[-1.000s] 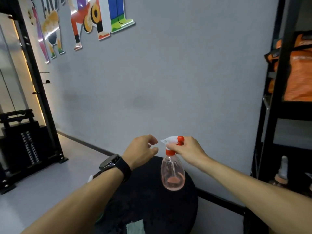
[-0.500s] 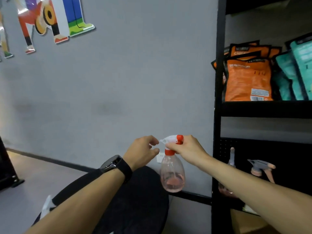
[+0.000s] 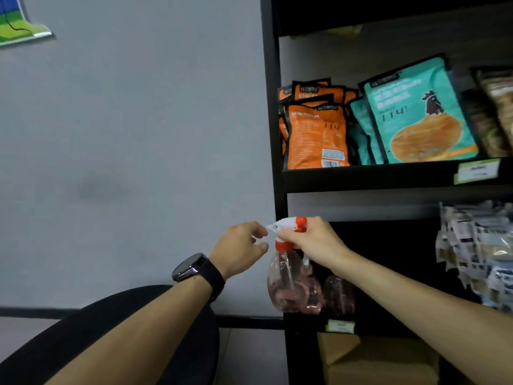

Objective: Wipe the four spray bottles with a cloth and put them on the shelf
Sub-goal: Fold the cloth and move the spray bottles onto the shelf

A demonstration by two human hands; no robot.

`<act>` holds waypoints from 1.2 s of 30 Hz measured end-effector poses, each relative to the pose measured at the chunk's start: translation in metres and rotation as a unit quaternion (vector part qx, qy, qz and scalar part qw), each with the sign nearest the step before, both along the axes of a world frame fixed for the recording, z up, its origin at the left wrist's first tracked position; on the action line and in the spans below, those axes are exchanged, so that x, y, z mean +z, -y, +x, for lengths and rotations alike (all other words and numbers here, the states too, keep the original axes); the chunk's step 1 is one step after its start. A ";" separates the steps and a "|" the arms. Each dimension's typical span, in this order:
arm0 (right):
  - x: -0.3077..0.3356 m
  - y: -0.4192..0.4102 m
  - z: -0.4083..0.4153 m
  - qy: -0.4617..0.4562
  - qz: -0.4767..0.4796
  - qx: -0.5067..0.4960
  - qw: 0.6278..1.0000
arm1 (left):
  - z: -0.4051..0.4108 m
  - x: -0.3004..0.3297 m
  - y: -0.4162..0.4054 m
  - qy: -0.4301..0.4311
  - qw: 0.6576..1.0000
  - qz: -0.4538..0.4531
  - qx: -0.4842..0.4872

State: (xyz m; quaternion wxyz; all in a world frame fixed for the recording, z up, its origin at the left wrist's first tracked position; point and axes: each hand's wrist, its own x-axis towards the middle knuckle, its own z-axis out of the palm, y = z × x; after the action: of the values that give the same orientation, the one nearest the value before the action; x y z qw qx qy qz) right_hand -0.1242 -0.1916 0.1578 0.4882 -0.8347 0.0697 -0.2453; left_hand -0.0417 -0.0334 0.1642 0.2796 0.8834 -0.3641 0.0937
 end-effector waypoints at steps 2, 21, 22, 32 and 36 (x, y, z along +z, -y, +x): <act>0.000 0.015 -0.009 -0.001 0.005 -0.019 1.000 | -0.004 0.000 0.019 0.001 1.000 -0.005 -0.018; -0.007 0.158 -0.069 0.015 0.034 -0.148 0.988 | -0.029 -0.018 0.141 -0.015 0.988 -0.003 -0.152; -0.008 0.165 -0.071 0.012 0.036 -0.152 0.988 | -0.028 -0.019 0.146 -0.017 0.988 -0.002 -0.155; -0.051 0.204 -0.066 -0.018 0.057 -0.156 0.986 | -0.017 -0.041 0.175 -0.037 0.986 0.026 -0.158; -0.073 0.209 -0.059 -0.026 0.069 -0.146 0.987 | -0.011 -0.050 0.179 -0.056 0.987 0.039 -0.146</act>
State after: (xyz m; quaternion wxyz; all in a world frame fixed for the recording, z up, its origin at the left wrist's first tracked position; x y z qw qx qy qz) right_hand -0.1830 -0.4002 0.0849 0.5017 -0.7858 0.2201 -0.2870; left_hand -0.0526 -0.2127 0.1142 0.2752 0.8350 -0.4764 -0.0117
